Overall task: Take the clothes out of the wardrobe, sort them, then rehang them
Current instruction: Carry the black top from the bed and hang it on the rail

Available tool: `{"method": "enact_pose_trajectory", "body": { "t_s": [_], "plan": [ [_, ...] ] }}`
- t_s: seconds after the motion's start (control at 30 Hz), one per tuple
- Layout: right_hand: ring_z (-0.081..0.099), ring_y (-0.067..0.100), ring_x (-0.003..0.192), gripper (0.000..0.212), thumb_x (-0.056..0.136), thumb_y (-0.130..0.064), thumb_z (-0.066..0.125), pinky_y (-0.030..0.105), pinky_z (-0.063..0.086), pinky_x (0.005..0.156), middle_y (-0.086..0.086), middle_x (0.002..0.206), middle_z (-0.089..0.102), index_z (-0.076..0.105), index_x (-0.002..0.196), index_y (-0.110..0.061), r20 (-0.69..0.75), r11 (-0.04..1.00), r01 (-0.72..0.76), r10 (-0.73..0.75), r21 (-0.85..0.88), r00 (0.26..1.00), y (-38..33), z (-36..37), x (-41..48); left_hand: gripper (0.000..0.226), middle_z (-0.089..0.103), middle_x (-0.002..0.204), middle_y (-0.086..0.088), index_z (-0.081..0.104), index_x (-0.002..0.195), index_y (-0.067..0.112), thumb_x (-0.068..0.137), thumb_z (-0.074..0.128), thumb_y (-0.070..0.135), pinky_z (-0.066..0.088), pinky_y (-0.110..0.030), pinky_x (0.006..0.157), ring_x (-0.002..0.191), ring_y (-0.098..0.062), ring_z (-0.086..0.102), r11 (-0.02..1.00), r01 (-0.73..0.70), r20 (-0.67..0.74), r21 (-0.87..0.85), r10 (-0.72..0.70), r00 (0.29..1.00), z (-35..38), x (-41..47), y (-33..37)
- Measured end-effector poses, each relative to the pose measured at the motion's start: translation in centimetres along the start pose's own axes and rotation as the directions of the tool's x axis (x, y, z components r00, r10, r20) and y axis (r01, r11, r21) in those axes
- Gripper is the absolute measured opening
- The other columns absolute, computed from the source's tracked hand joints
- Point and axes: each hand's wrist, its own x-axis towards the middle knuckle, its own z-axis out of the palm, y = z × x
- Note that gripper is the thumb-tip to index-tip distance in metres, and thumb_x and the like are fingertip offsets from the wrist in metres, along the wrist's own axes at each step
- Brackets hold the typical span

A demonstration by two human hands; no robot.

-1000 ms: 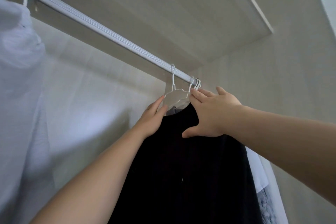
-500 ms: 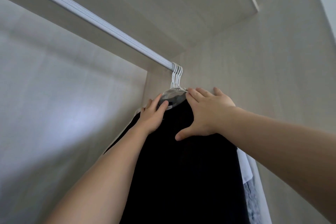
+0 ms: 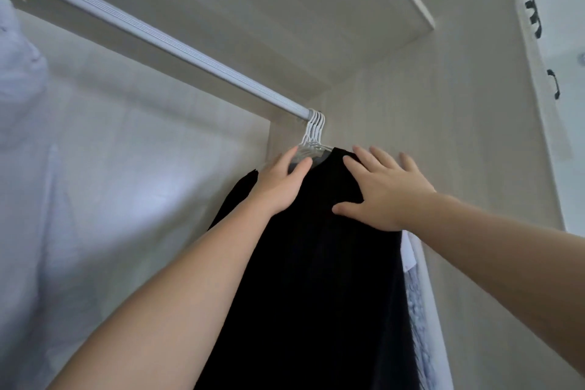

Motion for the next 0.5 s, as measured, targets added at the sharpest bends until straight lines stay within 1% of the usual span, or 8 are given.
{"method": "enact_pose_trajectory", "body": {
  "t_s": [0.07,0.1,0.17,0.23,0.3,0.37,0.5],
  "plan": [
    [0.004,0.018,0.150,0.083,0.087,-0.072,0.035,0.051,0.009,0.119,-0.006,0.164,0.004,0.011,0.154,-0.029,-0.104,0.999,0.017,-0.013,0.042,0.995,1.0,-1.1,-2.8,0.064,0.029,0.160,0.010,0.031,0.150,0.046,0.090,0.038,0.068,0.024,-0.036,0.115,0.147,-0.014,0.024,0.986,-0.145,-0.052,0.080,0.149,0.987,0.3,-2.1,1.9],
    [0.007,0.017,0.150,0.077,0.090,-0.067,0.036,0.050,0.010,0.119,-0.005,0.163,0.009,0.015,0.153,-0.029,-0.156,0.998,0.029,-0.020,0.054,0.988,1.7,-1.7,-4.5,0.062,0.025,0.162,0.009,0.029,0.151,0.045,0.093,0.037,0.065,0.023,-0.038,0.117,0.149,-0.015,0.019,0.966,-0.211,-0.060,0.147,0.222,0.973,0.7,-3.4,3.1],
    [0.015,0.017,0.148,0.070,0.092,-0.059,0.038,0.048,0.013,0.118,-0.005,0.162,0.019,0.024,0.152,-0.028,-0.250,0.996,0.045,-0.024,0.080,0.968,3.3,-2.8,-8.1,0.062,0.018,0.165,0.006,0.025,0.152,0.044,0.094,0.032,0.064,0.018,-0.045,0.120,0.151,-0.018,0.011,0.894,-0.337,-0.042,0.294,0.364,0.930,1.6,-6.1,5.6],
    [0.025,0.020,0.146,0.065,0.093,-0.053,0.041,0.049,0.020,0.117,-0.003,0.158,0.030,0.033,0.151,-0.024,-0.300,0.993,0.048,-0.013,0.109,0.954,5.3,-3.8,-12.1,0.063,0.015,0.166,0.005,0.024,0.153,0.044,0.093,0.028,0.065,0.014,-0.047,0.120,0.152,-0.019,0.004,0.822,-0.442,-0.008,0.359,0.476,0.879,2.9,-9.0,8.4],
    [0.030,0.021,0.145,0.068,0.090,-0.054,0.037,0.050,0.023,0.115,-0.002,0.156,0.035,0.037,0.149,-0.021,-0.294,0.989,0.039,0.005,0.144,0.956,7.6,-4.5,-16.4,0.062,0.013,0.167,0.004,0.024,0.153,0.043,0.094,0.029,0.063,0.010,-0.048,0.121,0.153,-0.020,-0.001,0.772,-0.525,0.038,0.359,0.550,0.834,4.9,-12.0,11.1],
    [0.027,0.020,0.146,0.069,0.090,-0.055,0.032,0.050,0.020,0.117,-0.003,0.157,0.033,0.036,0.150,-0.021,-0.243,0.986,0.010,0.032,0.168,0.969,10.0,-4.6,-21.2,0.062,0.010,0.167,0.003,0.023,0.154,0.043,0.095,0.031,0.062,0.006,-0.048,0.122,0.154,-0.021,-0.004,0.747,-0.578,0.101,0.329,0.580,0.808,7.5,-15.1,13.4],
    [0.024,0.021,0.147,0.068,0.092,-0.054,0.032,0.052,0.018,0.117,-0.002,0.158,0.031,0.034,0.152,-0.020,-0.123,0.987,-0.088,0.104,0.133,0.987,15.0,-4.6,-31.5,0.064,0.005,0.168,0.006,0.018,0.155,0.043,0.096,0.030,0.063,0.006,-0.051,0.122,0.153,-0.023,-0.009,0.759,-0.619,0.232,0.202,0.577,0.783,14.3,-21.4,17.2]
  ]
}}
